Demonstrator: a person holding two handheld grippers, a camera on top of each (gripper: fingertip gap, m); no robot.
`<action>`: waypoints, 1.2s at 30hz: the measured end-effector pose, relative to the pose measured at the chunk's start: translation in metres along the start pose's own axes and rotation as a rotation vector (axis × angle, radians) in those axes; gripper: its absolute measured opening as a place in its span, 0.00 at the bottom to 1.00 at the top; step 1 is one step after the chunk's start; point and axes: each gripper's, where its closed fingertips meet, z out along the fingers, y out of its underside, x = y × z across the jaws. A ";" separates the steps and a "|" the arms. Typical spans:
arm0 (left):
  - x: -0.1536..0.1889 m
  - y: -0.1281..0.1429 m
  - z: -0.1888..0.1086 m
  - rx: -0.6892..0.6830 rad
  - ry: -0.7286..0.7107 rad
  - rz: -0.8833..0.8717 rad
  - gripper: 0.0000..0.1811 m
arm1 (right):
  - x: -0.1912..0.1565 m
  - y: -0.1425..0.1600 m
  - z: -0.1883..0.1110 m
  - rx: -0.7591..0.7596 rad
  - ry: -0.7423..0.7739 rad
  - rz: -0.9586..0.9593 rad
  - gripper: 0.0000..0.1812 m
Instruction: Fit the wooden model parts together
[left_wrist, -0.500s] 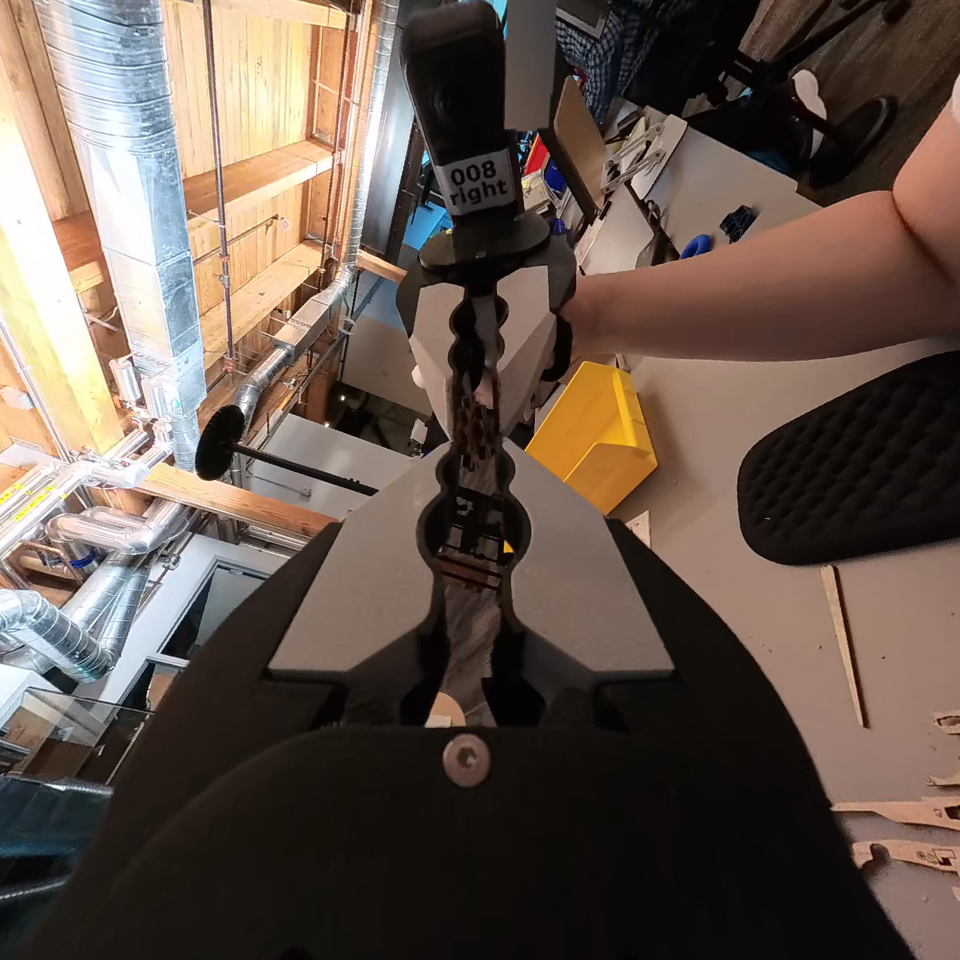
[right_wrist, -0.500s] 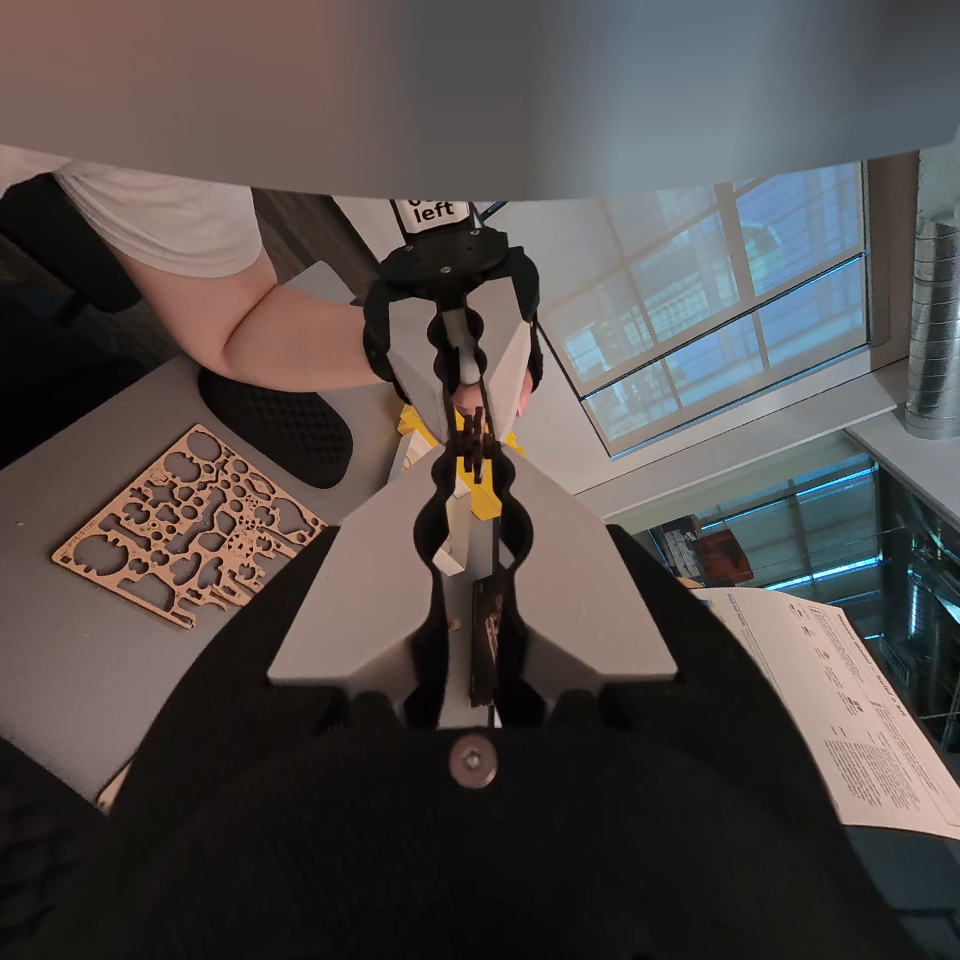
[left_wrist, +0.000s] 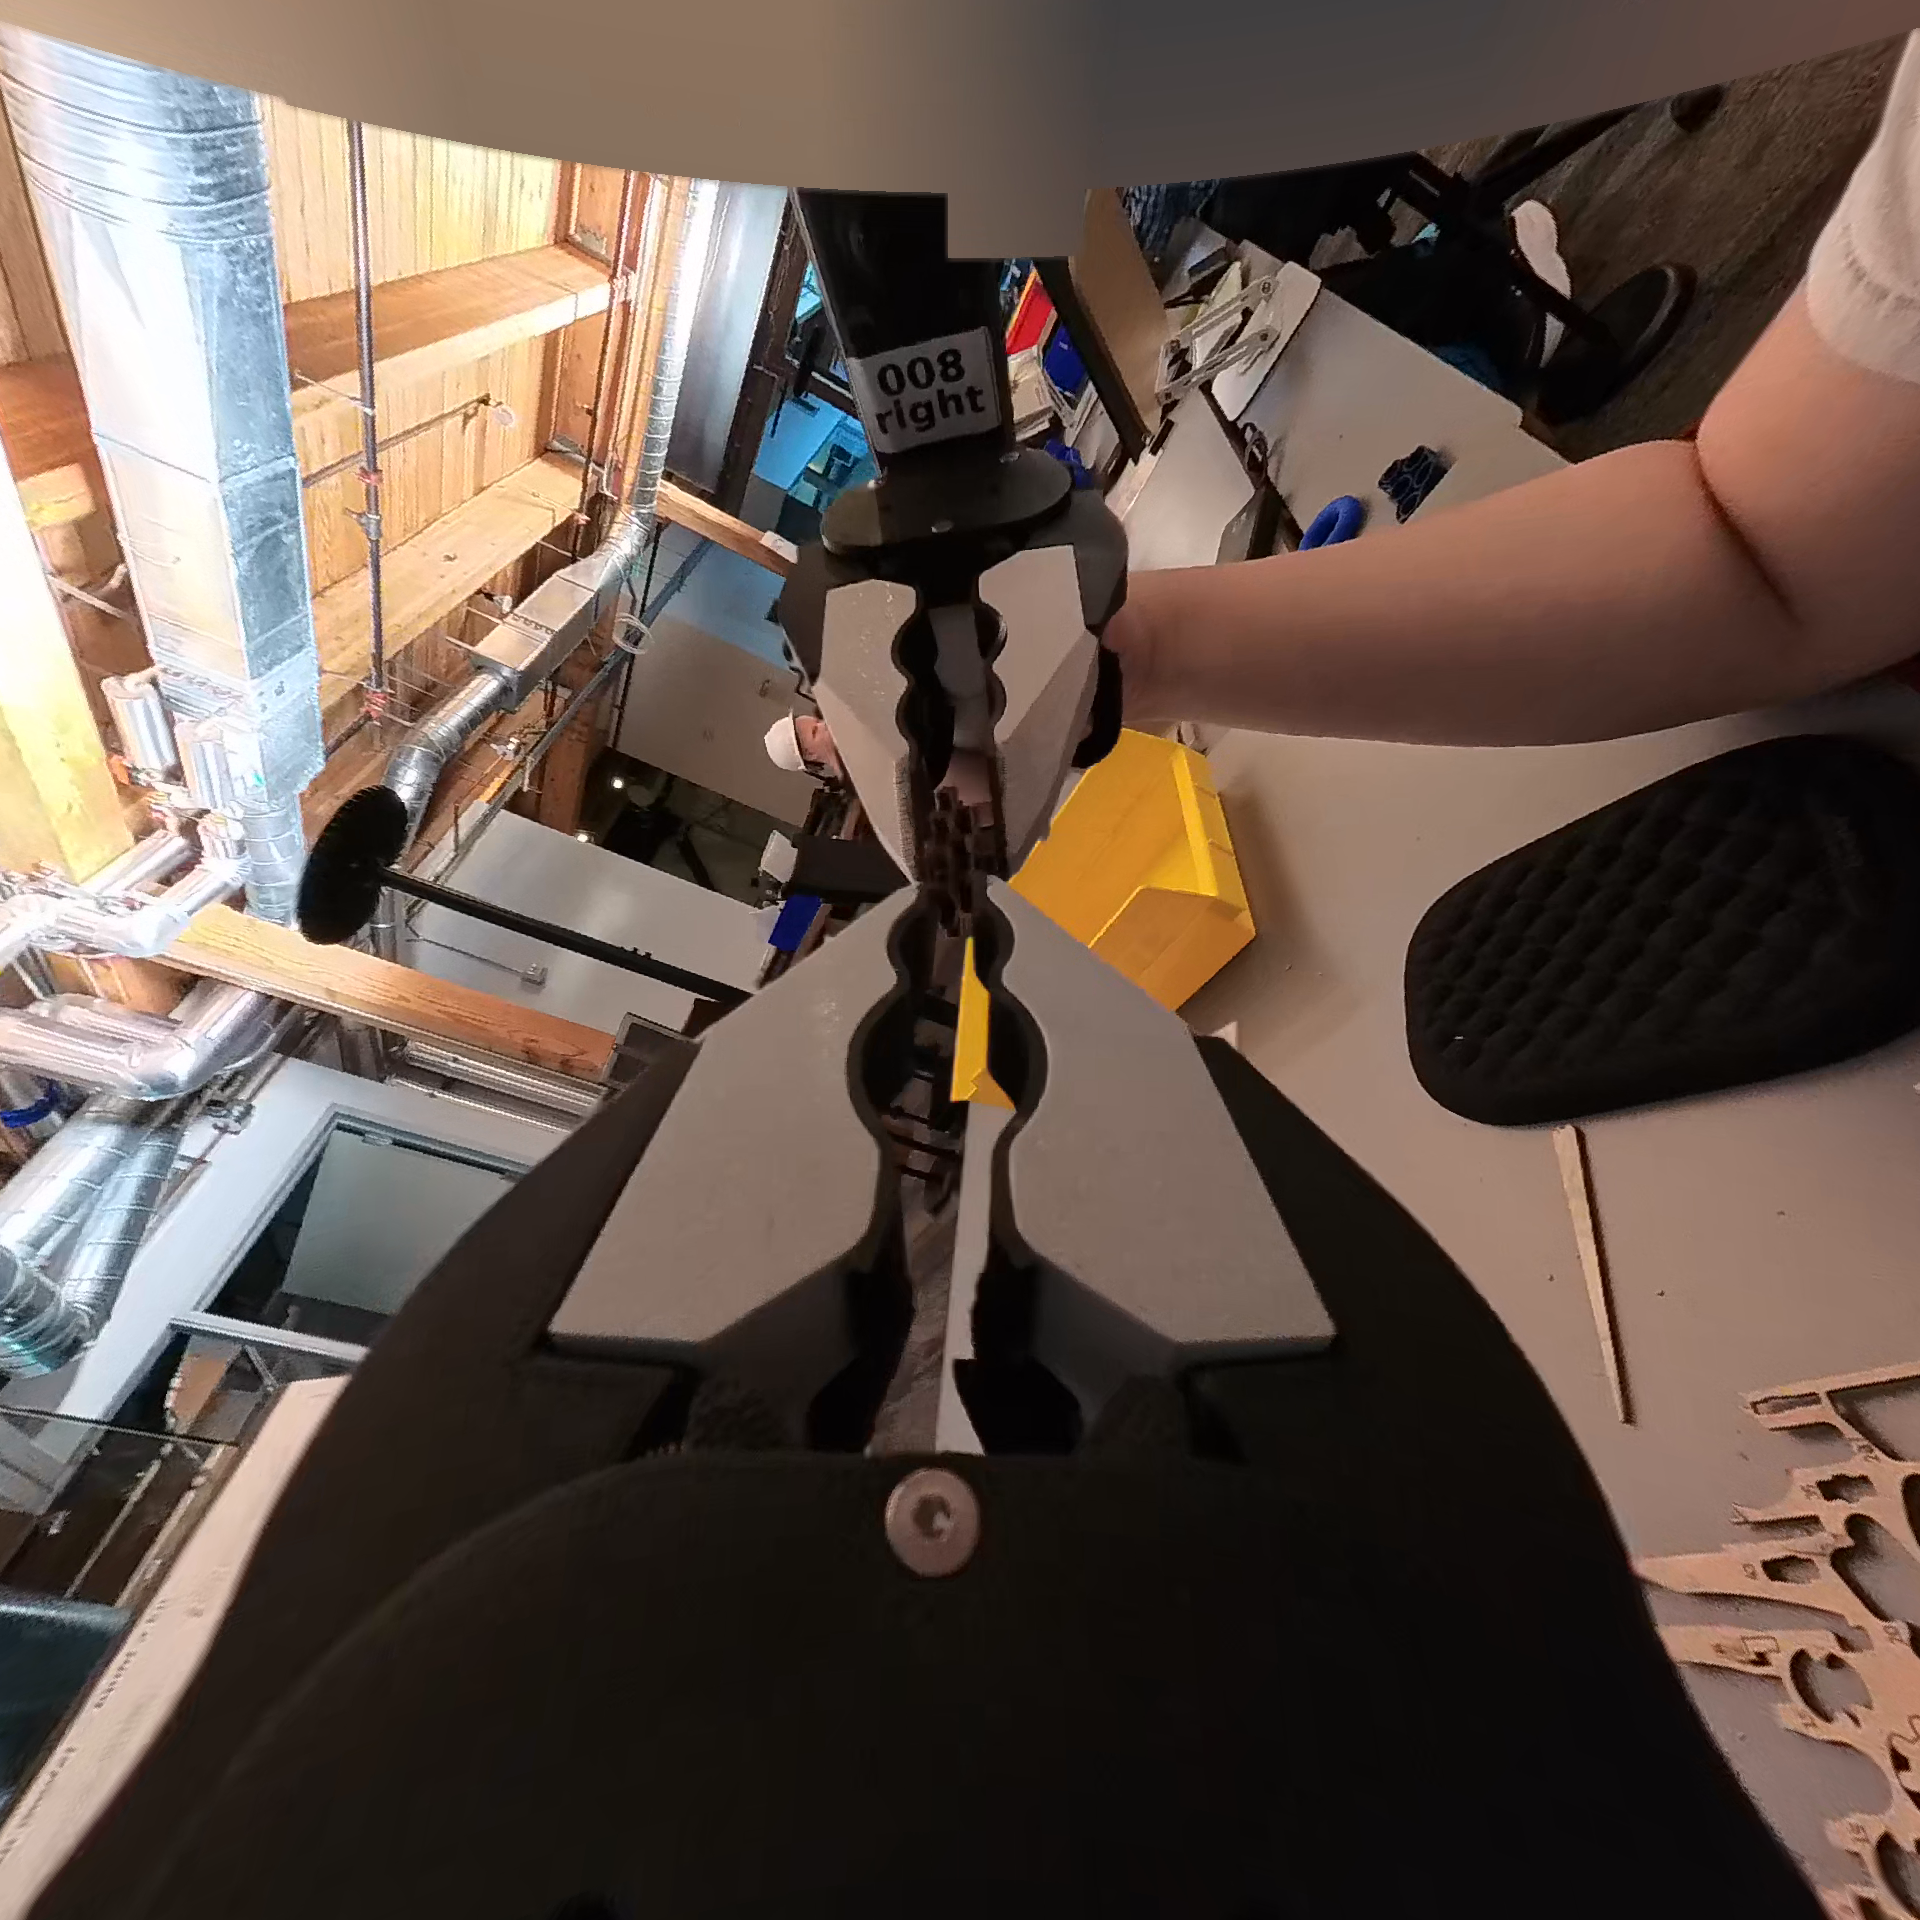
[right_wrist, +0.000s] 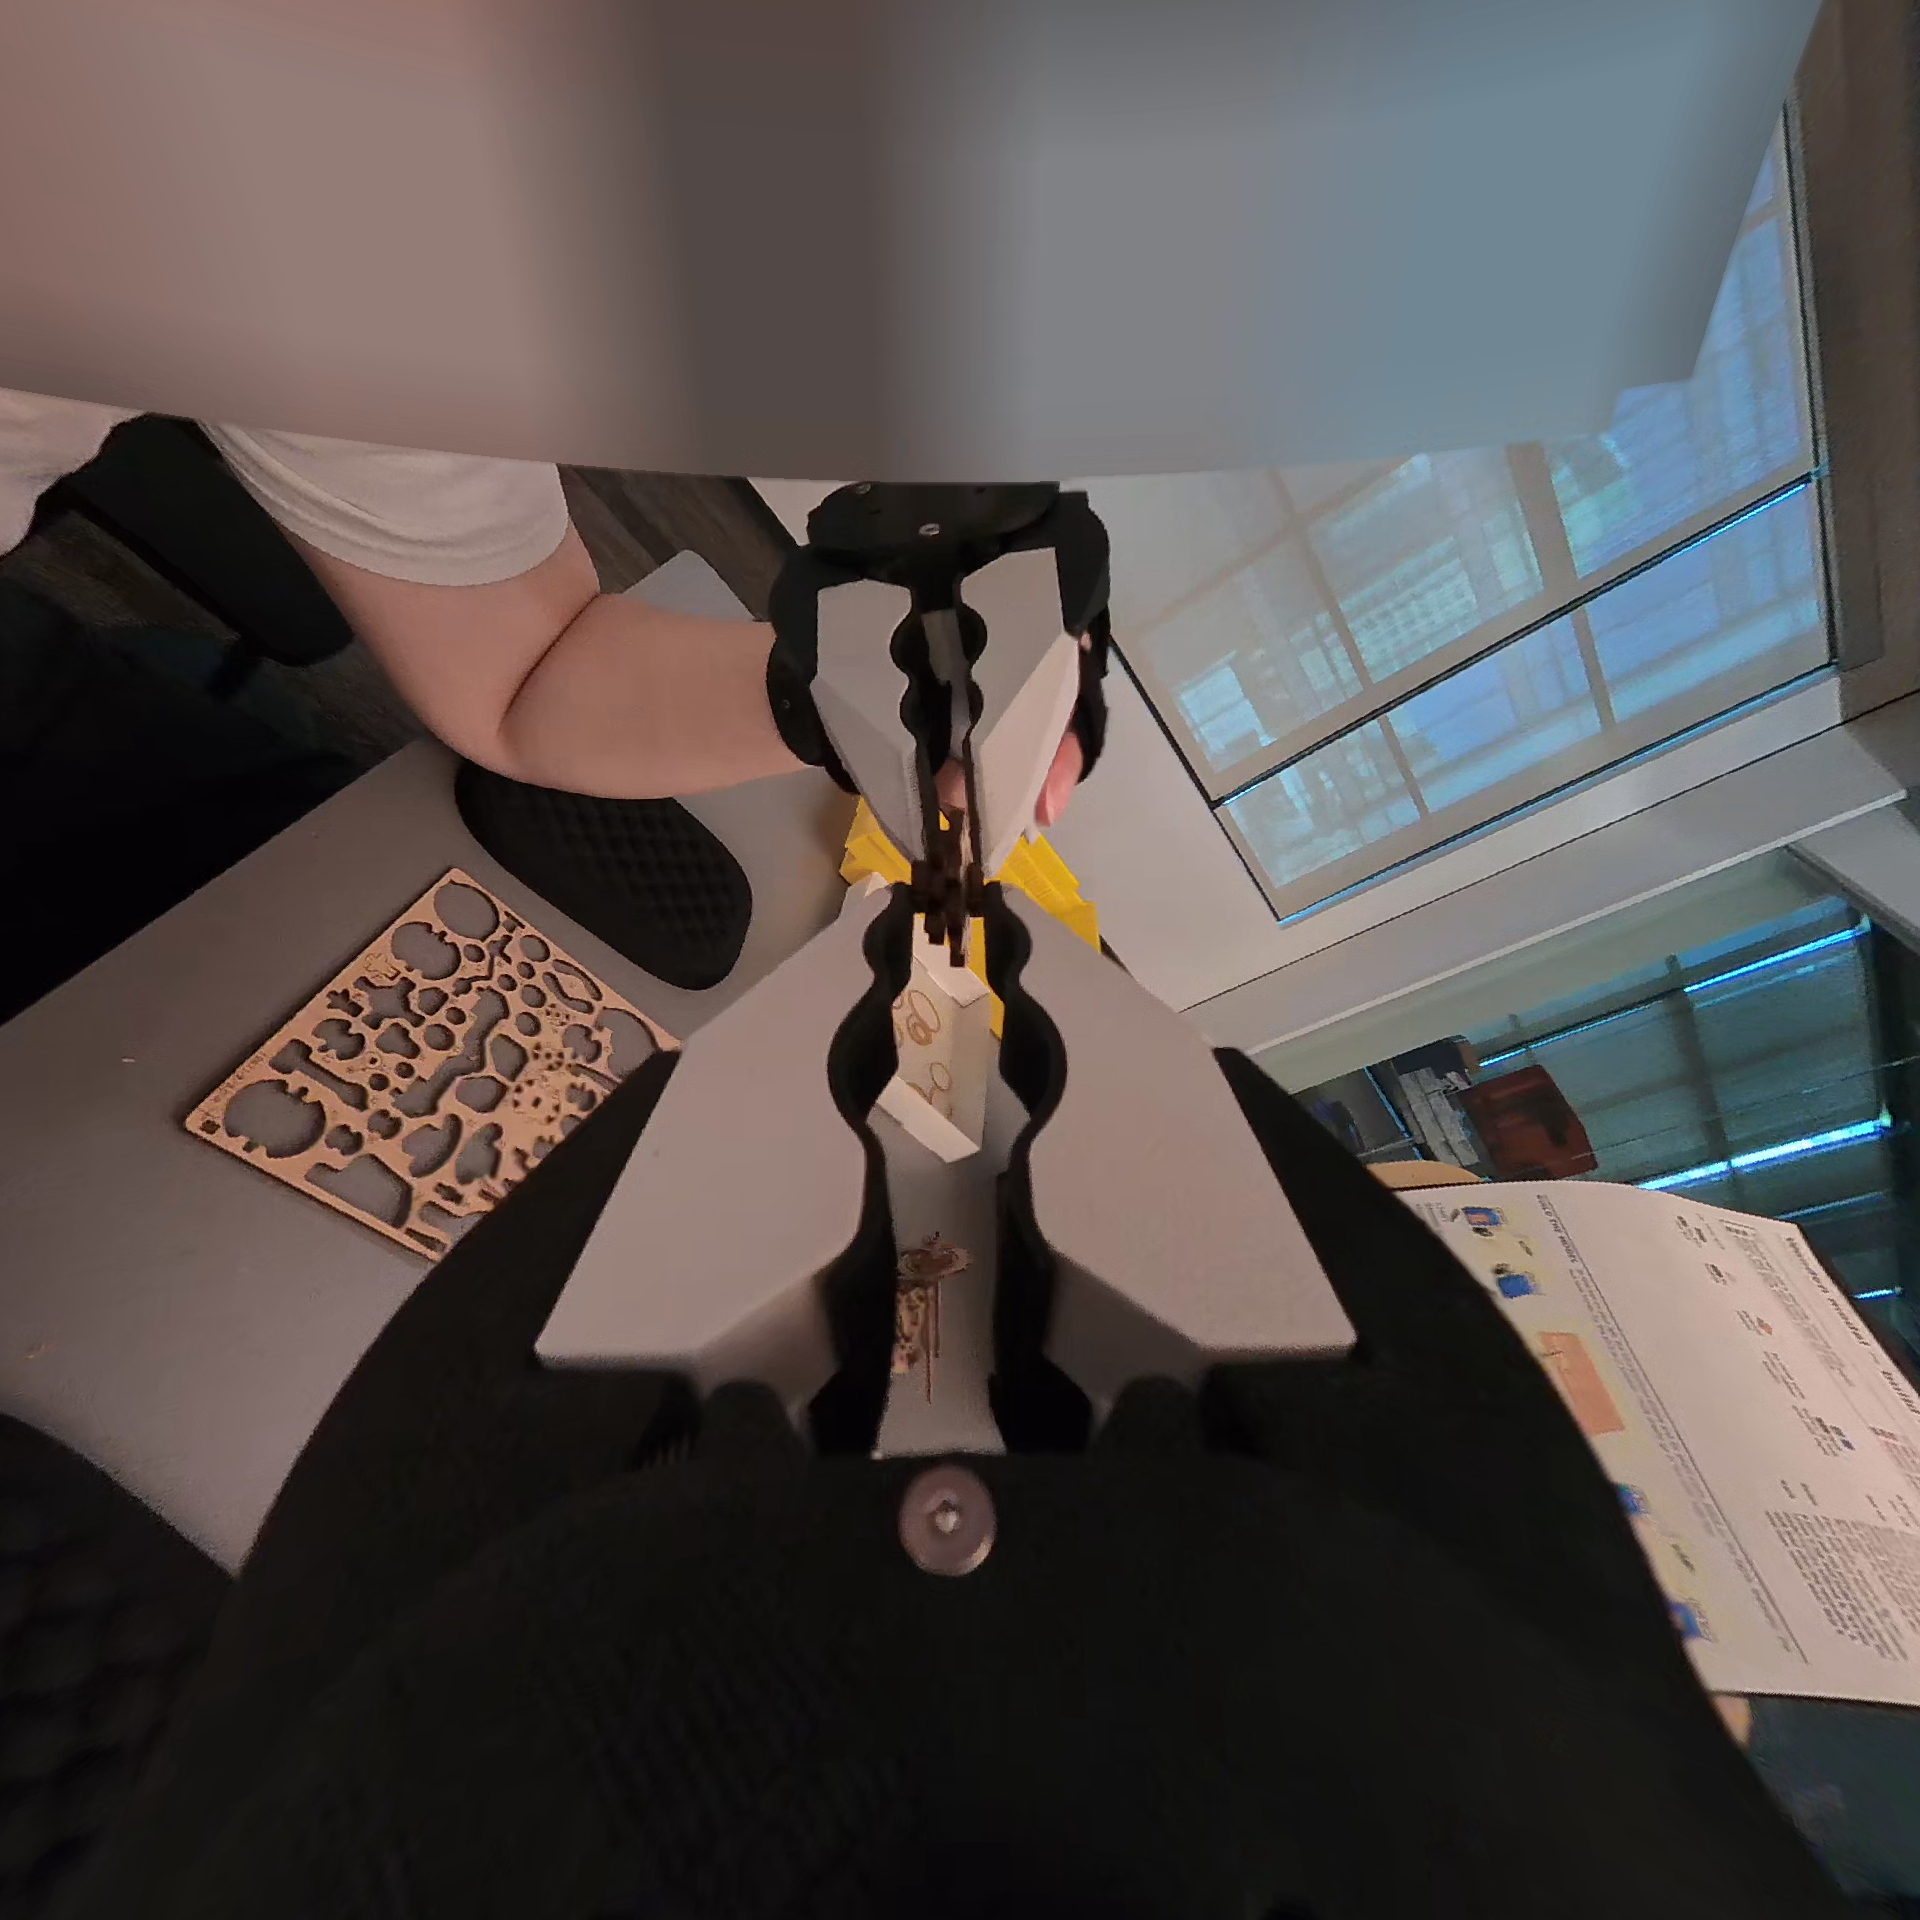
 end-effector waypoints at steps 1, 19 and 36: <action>0.000 0.000 0.001 0.002 0.008 -0.021 0.02 | 0.000 0.000 0.000 0.007 -0.004 0.015 0.07; -0.004 0.009 0.007 -0.007 0.010 -0.086 0.02 | 0.009 0.003 -0.013 0.001 0.028 0.051 0.05; -0.024 0.016 0.006 0.057 0.042 -0.477 0.02 | 0.032 0.010 -0.010 0.085 0.019 0.405 0.02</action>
